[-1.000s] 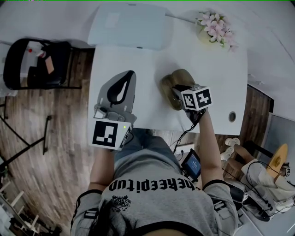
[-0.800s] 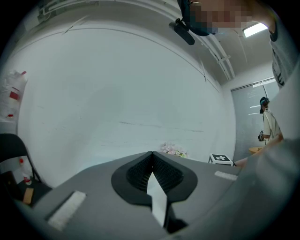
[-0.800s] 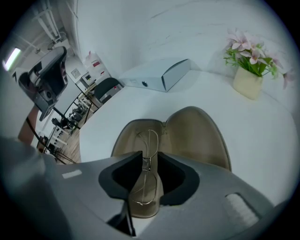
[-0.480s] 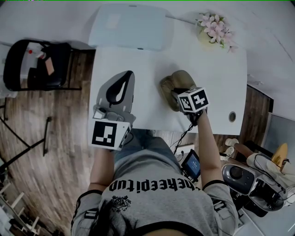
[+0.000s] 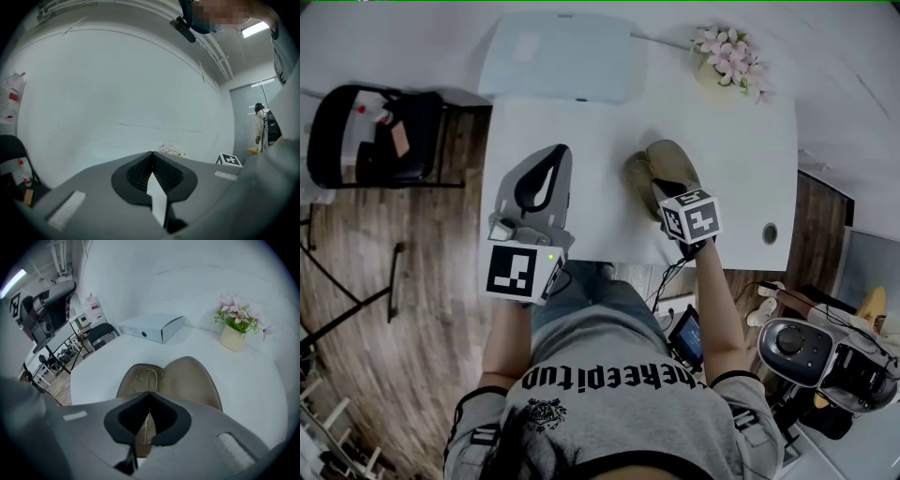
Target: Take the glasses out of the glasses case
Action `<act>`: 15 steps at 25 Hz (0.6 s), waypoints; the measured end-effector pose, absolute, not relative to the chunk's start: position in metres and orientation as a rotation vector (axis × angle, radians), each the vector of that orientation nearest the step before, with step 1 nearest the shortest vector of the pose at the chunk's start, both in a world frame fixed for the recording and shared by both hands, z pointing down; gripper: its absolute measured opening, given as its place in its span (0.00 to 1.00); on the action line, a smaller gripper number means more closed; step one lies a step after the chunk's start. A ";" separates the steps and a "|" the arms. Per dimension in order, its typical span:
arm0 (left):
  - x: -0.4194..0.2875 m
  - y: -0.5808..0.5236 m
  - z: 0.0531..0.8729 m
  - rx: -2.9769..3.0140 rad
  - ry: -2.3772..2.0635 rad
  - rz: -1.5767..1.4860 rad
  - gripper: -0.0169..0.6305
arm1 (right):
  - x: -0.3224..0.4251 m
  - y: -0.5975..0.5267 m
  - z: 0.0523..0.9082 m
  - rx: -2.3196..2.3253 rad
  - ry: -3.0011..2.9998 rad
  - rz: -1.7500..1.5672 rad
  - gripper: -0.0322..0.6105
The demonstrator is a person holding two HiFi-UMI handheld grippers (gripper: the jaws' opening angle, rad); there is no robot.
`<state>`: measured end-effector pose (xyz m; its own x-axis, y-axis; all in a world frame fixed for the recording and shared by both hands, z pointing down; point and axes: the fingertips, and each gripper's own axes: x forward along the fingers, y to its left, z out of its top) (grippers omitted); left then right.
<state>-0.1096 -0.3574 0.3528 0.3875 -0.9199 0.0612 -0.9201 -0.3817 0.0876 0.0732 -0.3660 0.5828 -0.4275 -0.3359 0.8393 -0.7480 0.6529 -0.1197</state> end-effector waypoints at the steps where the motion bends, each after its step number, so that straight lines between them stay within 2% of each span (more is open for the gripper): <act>1: -0.109 -0.356 0.352 2.529 -1.681 0.005 0.06 | 0.074 -0.366 0.580 0.856 -2.037 0.611 0.06; 15: -0.093 -0.329 0.336 2.592 -1.676 -0.005 0.06 | 0.087 -0.358 0.527 1.044 -2.176 0.503 0.06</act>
<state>-0.0932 -0.3294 0.3363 0.4109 -0.9113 0.0269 -0.9111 -0.4094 0.0478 0.0867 -0.3576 0.5268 -0.4607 -0.5379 0.7060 -0.7931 0.6066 -0.0553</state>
